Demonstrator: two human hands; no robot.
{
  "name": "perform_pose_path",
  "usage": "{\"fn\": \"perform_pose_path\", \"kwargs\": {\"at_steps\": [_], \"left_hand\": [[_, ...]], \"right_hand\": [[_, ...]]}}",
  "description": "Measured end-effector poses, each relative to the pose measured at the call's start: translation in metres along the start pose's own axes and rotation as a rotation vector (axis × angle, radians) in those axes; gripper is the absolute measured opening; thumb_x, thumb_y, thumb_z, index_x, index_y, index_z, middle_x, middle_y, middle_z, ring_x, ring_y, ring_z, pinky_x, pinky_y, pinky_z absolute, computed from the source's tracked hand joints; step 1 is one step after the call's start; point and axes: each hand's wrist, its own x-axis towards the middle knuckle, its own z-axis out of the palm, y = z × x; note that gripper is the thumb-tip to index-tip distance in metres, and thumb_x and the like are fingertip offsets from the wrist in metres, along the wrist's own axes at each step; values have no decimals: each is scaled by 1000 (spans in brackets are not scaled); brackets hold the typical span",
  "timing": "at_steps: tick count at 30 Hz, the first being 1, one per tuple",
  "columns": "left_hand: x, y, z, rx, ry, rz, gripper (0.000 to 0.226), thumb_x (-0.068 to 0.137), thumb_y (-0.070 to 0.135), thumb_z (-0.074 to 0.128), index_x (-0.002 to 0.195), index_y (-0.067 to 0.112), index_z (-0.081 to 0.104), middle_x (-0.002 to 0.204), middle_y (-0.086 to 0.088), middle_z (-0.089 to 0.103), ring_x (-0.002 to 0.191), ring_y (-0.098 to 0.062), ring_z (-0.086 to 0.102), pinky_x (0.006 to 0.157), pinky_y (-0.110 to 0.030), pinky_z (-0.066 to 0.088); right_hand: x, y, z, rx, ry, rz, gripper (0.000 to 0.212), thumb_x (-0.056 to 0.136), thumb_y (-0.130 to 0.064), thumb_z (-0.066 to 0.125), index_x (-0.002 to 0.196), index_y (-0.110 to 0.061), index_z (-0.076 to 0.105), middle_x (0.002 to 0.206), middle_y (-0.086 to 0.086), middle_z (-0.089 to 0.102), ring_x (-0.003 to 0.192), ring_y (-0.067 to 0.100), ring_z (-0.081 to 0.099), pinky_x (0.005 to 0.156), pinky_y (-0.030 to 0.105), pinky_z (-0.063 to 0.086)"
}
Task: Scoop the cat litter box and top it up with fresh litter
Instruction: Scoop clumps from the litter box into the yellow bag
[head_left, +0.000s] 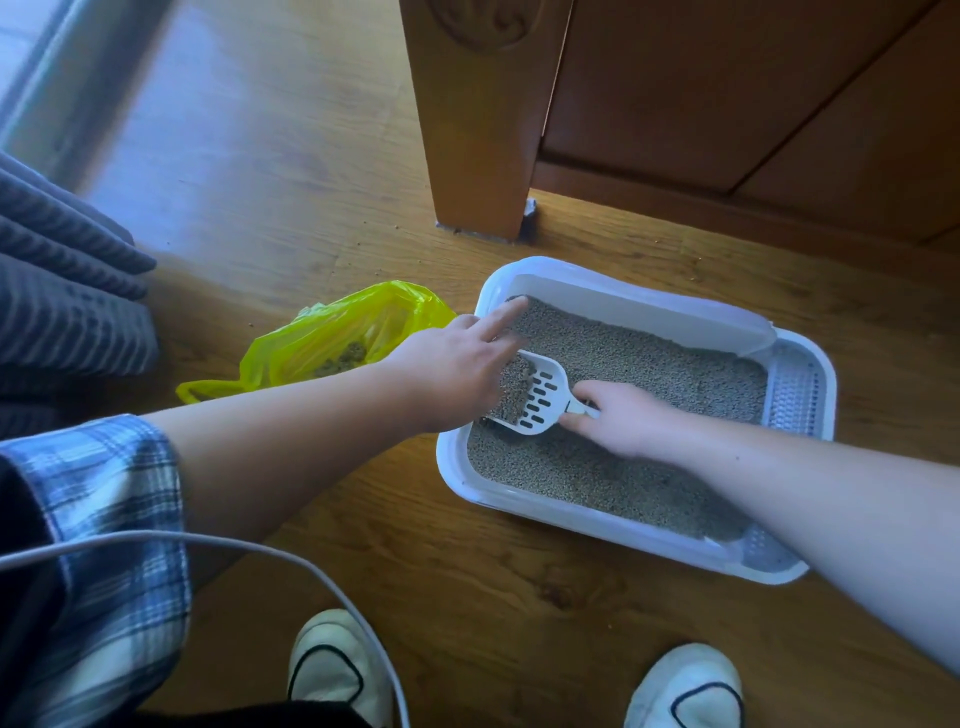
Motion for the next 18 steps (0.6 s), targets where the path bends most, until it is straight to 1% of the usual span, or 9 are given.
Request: {"fn": "perform_pose_path", "kwargs": {"at_steps": [2,4,5,6,8,10,12,15,18], "left_hand": [[1,1,0,21,-35,-9,37,91,20,46,128,18,51,164,0,9,121,-30,49,65,-37,46],[1,1,0,26,-53,-13,31,93,22,45,123,17,53,164,3,12,119,-30,49,67,-39,50],[1,1,0,30,-53,-14,28,93,23,44,120,18,53,163,4,13,119,-30,49,68,-41,52],[1,2,0,34,-55,-14,27,93,24,44,118,18,53,163,4,13,119,-30,49,70,-42,53],[1,2,1,47,-66,-16,28,92,24,45,119,19,53,163,5,14,120,-30,49,73,-43,54],[3,2,0,56,-83,-26,30,92,24,46,121,20,52,163,6,13,122,-30,48,75,-43,54],[5,3,0,57,-101,-36,32,92,24,46,123,20,50,163,5,13,124,-30,47,78,-44,55],[7,4,1,76,-128,-46,39,92,24,46,130,20,44,162,5,14,124,-30,47,79,-43,55],[7,4,1,98,-113,-45,44,91,22,46,134,20,41,157,5,23,119,-30,51,75,-44,55]], "right_hand": [[-5,5,-3,10,29,6,23,94,-55,53,99,-33,57,93,-5,64,78,19,61,71,34,53],[-10,11,-6,2,69,23,22,95,-53,53,86,-33,52,84,-6,61,70,18,59,59,30,45],[-12,14,-7,-5,80,30,24,95,-52,53,81,-33,49,82,-6,60,68,17,58,58,30,42],[-15,16,-8,-8,80,30,26,95,-51,53,79,-32,48,81,-6,60,69,17,58,58,30,41],[-20,20,-13,-16,80,24,26,95,-52,54,79,-32,48,82,-7,61,72,18,59,63,32,46],[-25,24,-18,-32,101,24,25,94,-52,53,81,-32,49,83,-7,62,75,20,61,71,35,51],[-28,29,-22,-65,107,9,24,93,-54,53,85,-31,50,86,-7,63,78,21,61,75,36,53],[-34,34,-22,-29,119,20,24,94,-52,53,84,-30,51,88,-5,63,80,20,61,76,36,53],[-40,38,-24,-34,117,18,22,94,-51,53,90,-30,54,91,-5,63,82,20,62,79,36,53]]}}
